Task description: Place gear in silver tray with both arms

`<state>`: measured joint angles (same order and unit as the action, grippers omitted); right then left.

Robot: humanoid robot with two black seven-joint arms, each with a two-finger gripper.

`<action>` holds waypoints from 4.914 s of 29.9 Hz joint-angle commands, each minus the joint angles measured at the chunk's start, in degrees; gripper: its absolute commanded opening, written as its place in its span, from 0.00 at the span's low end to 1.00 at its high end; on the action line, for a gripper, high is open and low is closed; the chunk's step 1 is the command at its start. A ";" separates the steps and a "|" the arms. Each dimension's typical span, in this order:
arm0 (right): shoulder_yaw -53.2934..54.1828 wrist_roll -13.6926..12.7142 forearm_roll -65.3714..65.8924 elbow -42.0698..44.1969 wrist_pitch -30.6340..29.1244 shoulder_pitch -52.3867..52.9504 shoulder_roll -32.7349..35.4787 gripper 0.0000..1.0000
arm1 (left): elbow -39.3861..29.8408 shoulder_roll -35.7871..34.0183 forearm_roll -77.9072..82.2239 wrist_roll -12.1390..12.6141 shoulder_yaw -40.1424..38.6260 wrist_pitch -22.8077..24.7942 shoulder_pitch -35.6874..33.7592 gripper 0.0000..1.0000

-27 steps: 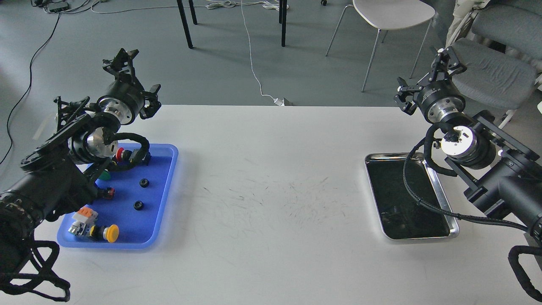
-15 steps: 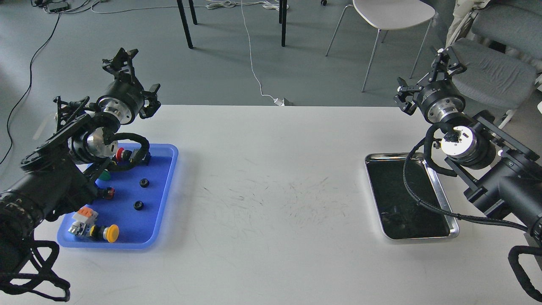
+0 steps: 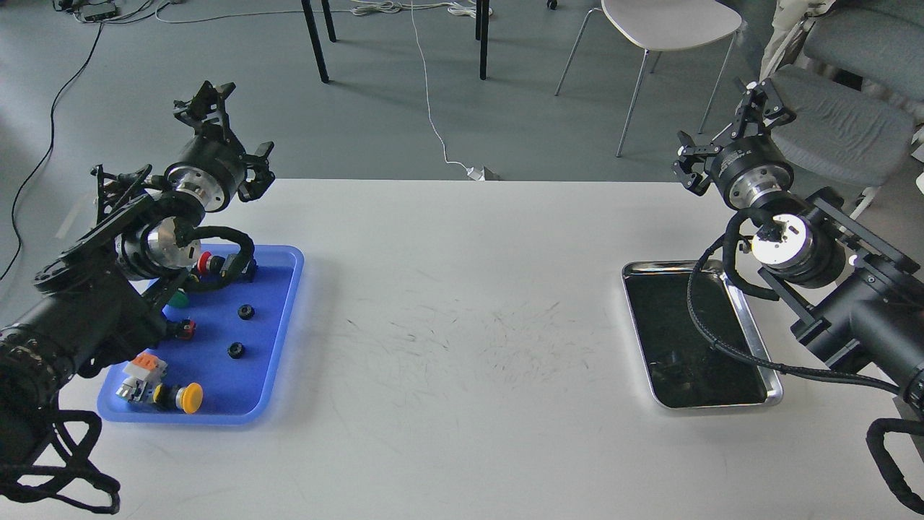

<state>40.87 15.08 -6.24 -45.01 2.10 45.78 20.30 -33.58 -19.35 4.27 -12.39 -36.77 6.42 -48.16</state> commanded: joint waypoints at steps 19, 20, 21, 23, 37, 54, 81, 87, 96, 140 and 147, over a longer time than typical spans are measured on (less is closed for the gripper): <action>0.18 0.03 0.00 -0.08 0.01 0.18 0.09 0.99 | -0.26 -2.09 0.38 -0.01 0.74 0.34 -0.18 0.99; 0.18 0.03 0.00 -0.08 0.01 0.10 0.09 0.99 | -0.35 -2.35 0.38 -0.01 0.74 0.34 -0.18 0.99; 0.18 0.03 0.00 -0.08 0.01 0.10 0.09 0.99 | -0.43 -2.44 0.47 0.08 0.74 0.34 -0.27 0.99; 0.18 0.03 0.00 -0.08 0.01 0.10 0.09 0.99 | -0.52 -2.62 0.47 0.08 0.83 0.69 -0.27 0.99; 0.18 0.12 0.00 -0.08 0.01 -0.08 0.00 0.99 | -0.87 -5.86 0.82 0.00 4.06 6.84 -0.18 0.99; 0.18 0.21 0.00 -0.08 -0.08 -0.26 0.00 0.99 | -4.21 -17.46 0.82 2.36 15.41 13.86 -1.15 0.99; 0.18 0.38 0.00 -0.25 -0.08 -0.78 0.09 0.99 | -4.48 -22.04 27.09 -15.12 16.38 14.24 -4.05 0.99; 0.18 0.47 0.00 -1.30 0.01 -1.05 0.18 0.99 | -5.35 -23.18 27.81 -14.51 16.56 11.85 -4.75 0.99; 0.18 0.47 0.00 -1.57 -0.08 -1.49 0.62 0.99 | -10.00 -25.73 29.13 -15.61 21.74 10.98 -4.84 0.99; 0.09 0.47 0.26 -3.24 0.36 -2.37 0.79 0.99 | -29.70 -36.10 49.86 -15.61 26.40 3.60 -3.78 0.99; 0.09 0.47 1.14 -3.33 0.45 -2.37 0.79 0.99 | -30.32 -39.61 58.03 -15.61 27.98 3.33 -3.87 0.99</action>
<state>40.96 15.56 -5.44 -48.28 2.50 43.41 21.10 -63.46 -57.22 58.91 -28.00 -8.90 9.82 -51.95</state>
